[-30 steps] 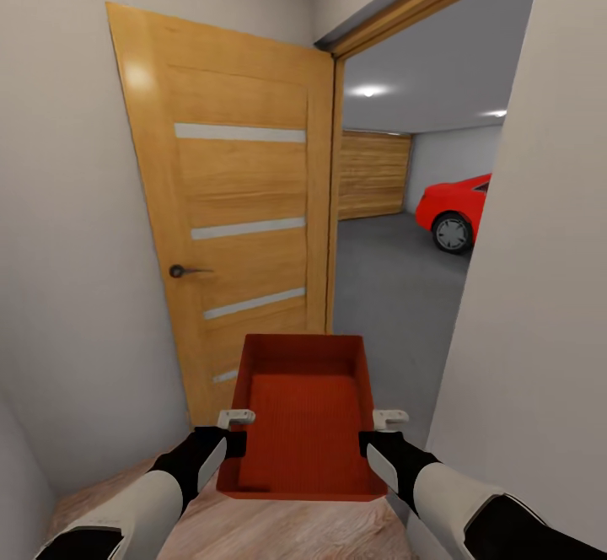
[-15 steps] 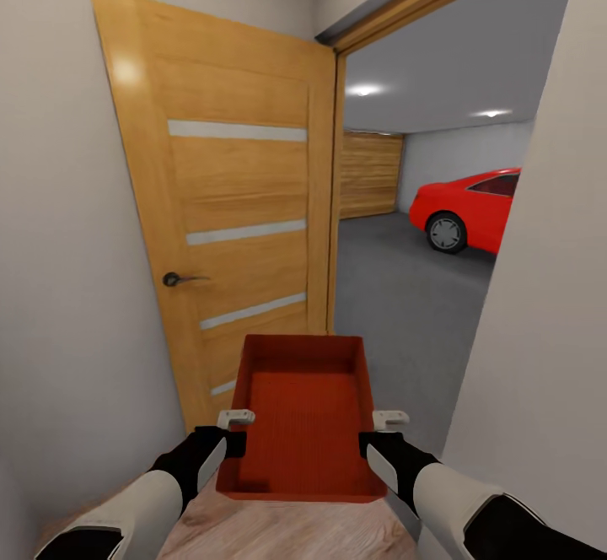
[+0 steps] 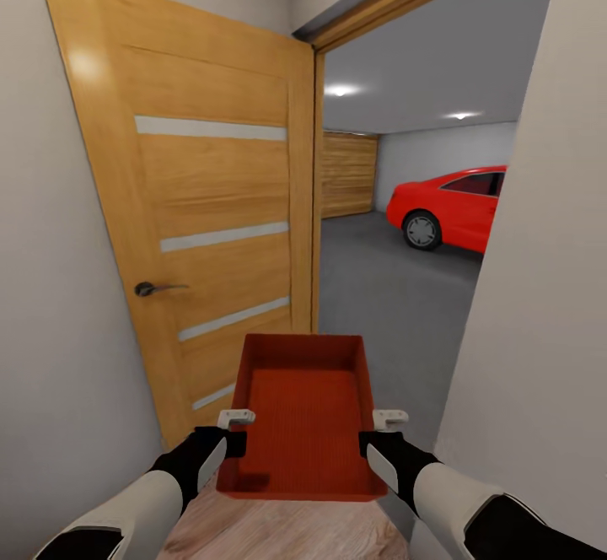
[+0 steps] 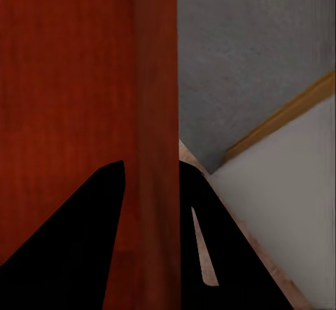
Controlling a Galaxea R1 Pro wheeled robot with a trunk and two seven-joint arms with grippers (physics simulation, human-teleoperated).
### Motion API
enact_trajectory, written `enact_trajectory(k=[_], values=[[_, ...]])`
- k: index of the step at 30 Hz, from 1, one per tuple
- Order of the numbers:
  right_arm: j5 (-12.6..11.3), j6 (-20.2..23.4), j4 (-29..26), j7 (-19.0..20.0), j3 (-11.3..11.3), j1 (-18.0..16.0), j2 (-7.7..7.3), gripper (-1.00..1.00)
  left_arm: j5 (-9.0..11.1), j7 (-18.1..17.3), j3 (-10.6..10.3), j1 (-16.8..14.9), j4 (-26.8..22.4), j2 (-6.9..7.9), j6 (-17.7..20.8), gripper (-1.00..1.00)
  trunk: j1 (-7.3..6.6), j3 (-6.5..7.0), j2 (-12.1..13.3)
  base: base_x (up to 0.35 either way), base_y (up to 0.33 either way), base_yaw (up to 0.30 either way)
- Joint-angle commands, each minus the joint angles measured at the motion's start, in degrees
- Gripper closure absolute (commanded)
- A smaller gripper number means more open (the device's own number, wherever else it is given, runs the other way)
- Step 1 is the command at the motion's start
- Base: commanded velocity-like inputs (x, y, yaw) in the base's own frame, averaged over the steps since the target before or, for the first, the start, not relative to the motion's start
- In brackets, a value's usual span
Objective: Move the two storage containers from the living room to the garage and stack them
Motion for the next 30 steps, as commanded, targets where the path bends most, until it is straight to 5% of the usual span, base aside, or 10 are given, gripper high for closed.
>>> enact_trajectory(k=[1, 11, 30], values=[[1.5, 0.4, -0.2, -0.5, 0.9, -0.1, 0.16, 1.0, -1.0, 0.6, 0.4, 0.0, 0.0, -0.36, 0.4, 1.0, 0.02, -0.1, -0.1, 0.001, 0.001, -0.286], [1.5, 0.4, -0.2, -0.5, 0.9, -0.1, 0.16, 1.0, -1.1, 0.6, 0.4, 0.0, 0.0, -0.35, 0.4, 1.0, 0.02, -0.1, -0.1, 0.002, 0.003, -0.277], [1.5, 0.4, -0.2, -0.5, 0.9, -0.1, 0.16, 1.0, -1.1, 0.6, 0.4, 0.0, 0.0, -0.42, 0.4, 1.0, 0.02, -0.1, -0.1, 0.102, 0.208, -0.058]])
